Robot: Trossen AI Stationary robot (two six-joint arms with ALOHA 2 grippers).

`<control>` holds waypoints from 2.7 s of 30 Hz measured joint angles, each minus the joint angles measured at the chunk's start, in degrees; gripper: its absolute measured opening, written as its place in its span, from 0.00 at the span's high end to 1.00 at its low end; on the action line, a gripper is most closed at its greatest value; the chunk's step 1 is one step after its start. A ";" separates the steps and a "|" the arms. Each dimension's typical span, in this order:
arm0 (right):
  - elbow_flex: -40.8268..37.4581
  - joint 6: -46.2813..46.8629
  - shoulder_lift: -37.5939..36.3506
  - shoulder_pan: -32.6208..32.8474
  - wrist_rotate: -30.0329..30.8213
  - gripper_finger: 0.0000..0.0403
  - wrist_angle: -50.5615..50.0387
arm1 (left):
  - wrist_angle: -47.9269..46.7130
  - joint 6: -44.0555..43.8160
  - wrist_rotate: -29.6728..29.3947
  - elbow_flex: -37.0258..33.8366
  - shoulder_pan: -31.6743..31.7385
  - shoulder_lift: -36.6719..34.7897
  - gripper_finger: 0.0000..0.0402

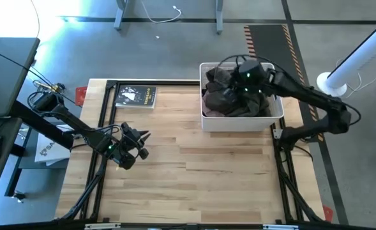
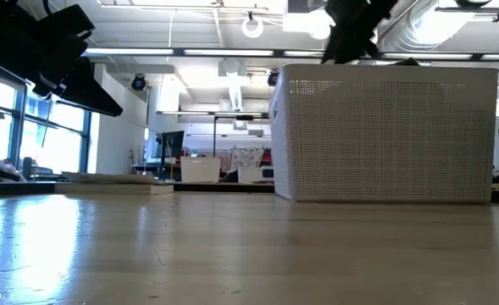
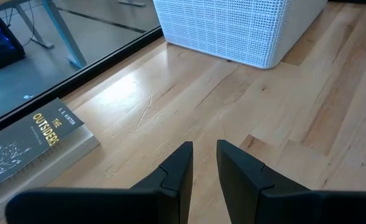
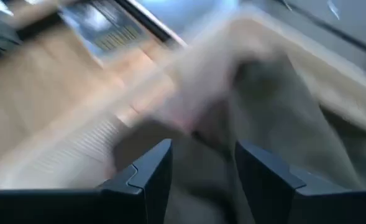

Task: Sort clothes
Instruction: Put the black jacket into the laundry bin, then return to Home Position

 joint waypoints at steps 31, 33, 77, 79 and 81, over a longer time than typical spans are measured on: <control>-5.49 6.96 -8.33 -2.75 6.43 0.57 -4.02 | 0.03 -1.44 1.11 0.04 0.04 -0.52 0.82; -3.71 5.06 -10.83 -0.12 6.49 0.57 -5.25 | -0.14 -0.67 1.59 0.76 0.04 -1.62 0.82; -64.33 4.87 -73.42 44.91 -5.66 0.57 43.09 | -6.61 9.17 -0.01 -2.74 0.06 -46.88 0.90; -66.31 6.43 -72.79 44.55 -5.02 0.57 43.74 | 1.15 12.08 0.89 -5.77 0.80 -46.92 0.93; -68.42 8.03 -72.79 43.86 -4.82 0.57 45.38 | 9.42 15.10 4.50 -8.32 2.47 -46.89 0.97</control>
